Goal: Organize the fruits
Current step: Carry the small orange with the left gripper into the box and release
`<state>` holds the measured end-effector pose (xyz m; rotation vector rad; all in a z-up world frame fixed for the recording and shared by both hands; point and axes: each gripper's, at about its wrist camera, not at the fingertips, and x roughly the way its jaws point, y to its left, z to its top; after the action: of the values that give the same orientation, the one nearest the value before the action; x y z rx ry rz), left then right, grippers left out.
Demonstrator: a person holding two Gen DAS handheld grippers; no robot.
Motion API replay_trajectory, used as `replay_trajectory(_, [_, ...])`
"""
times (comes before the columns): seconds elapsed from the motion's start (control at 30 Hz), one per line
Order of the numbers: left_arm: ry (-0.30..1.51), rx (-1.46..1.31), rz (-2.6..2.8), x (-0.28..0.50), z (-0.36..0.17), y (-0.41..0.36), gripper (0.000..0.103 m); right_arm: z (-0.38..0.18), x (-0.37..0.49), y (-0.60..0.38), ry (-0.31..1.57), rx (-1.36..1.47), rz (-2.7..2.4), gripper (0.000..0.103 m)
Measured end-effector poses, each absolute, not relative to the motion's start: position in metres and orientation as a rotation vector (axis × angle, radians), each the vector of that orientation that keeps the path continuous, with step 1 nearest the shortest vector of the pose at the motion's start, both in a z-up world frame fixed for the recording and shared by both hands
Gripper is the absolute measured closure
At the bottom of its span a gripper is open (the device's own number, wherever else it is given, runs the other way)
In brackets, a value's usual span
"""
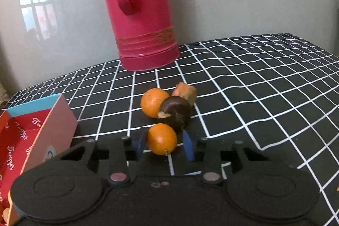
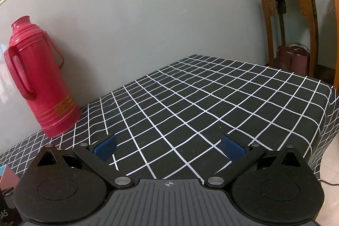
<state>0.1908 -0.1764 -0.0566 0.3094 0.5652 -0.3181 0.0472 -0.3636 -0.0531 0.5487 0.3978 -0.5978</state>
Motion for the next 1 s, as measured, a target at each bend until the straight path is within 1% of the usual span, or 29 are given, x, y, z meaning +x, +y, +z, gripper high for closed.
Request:
replay_trajectory(0.03, [0.564,0.306,-0.313,0.191,-0.056,-0.175,0.082,-0.053,0.047,-0.363,0.396,0.549,-0.598,0.000])
replay_trajectory(0.2, [0.560,0.292,-0.313,0.190,-0.054,-0.173,0.082,-0.054,0.049,-0.360,0.400,0.542,-0.586,0.000])
replay_trajectory(0.63, [0.443,0.329,-0.314,0.166,-0.045,-0.176,0.082,-0.053,0.049,-0.356,0.394,0.534,-0.572,0.000])
replay_trajectory(1.0, [0.359,0.315,-0.226,0.153,-0.025,-0.149,0.082,-0.050,0.056,-0.344,0.391,0.536,-0.527,0.000])
